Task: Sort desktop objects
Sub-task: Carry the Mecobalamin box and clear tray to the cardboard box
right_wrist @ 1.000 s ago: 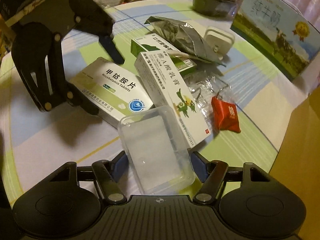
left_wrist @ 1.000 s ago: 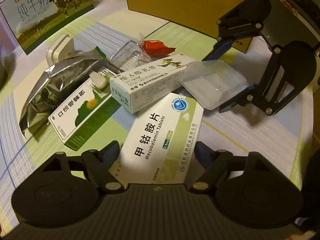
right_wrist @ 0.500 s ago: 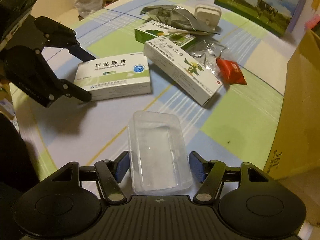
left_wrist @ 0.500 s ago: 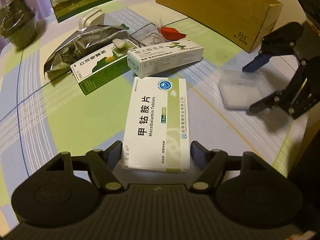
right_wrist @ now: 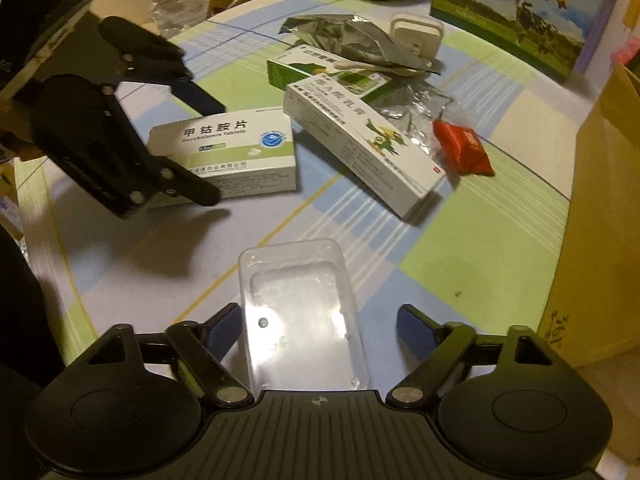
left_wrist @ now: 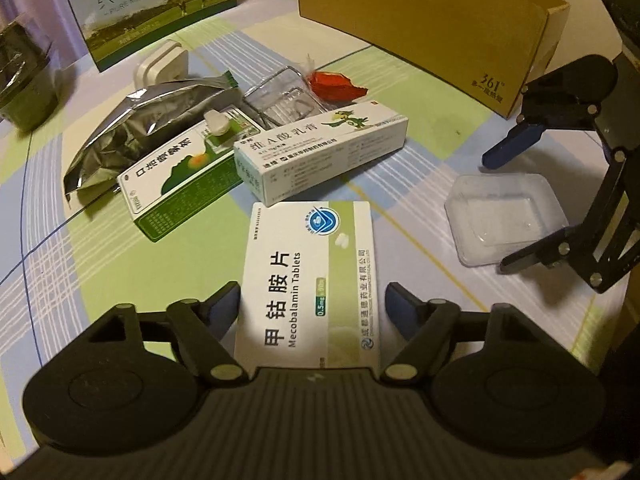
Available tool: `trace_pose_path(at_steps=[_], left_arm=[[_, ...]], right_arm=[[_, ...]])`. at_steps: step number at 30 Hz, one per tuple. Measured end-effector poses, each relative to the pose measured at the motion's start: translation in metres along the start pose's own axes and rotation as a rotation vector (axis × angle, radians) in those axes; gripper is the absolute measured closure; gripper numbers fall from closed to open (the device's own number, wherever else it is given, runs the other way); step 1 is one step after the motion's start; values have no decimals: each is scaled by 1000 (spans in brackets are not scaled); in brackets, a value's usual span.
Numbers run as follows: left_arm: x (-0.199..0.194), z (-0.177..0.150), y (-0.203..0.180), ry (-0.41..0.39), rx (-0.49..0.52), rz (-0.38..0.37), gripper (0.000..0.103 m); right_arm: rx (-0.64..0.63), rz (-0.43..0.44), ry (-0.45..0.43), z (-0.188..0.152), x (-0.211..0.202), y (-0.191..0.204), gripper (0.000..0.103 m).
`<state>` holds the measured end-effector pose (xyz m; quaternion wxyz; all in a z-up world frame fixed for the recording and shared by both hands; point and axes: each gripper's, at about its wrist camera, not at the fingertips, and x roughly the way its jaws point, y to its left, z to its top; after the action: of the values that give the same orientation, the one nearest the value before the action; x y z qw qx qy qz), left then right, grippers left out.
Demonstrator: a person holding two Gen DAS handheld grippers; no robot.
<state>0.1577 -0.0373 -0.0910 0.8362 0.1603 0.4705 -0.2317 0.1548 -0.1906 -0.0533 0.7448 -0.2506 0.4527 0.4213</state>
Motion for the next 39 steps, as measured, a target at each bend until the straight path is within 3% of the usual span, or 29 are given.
trace_pose_path(at_steps=[5, 7, 8, 23, 31, 39], left_arm=[[3, -2, 0, 13, -14, 8, 35], [2, -4, -1, 14, -25, 9, 36], [1, -4, -1, 16, -28, 10, 36], [-48, -2, -5, 1, -98, 56, 36], [-91, 40, -35, -68, -68, 58, 36], [-112, 113, -77, -153, -54, 15, 36]], right_arm=[[18, 10, 0, 0, 3, -1, 35], [23, 8, -8, 0, 2, -1, 48], [27, 4, -14, 0, 0, -1, 49], [127, -62, -109, 7, -48, -1, 50], [226, -125, -210, 5, -114, -15, 50], [351, -268, -296, -9, -191, -70, 50]])
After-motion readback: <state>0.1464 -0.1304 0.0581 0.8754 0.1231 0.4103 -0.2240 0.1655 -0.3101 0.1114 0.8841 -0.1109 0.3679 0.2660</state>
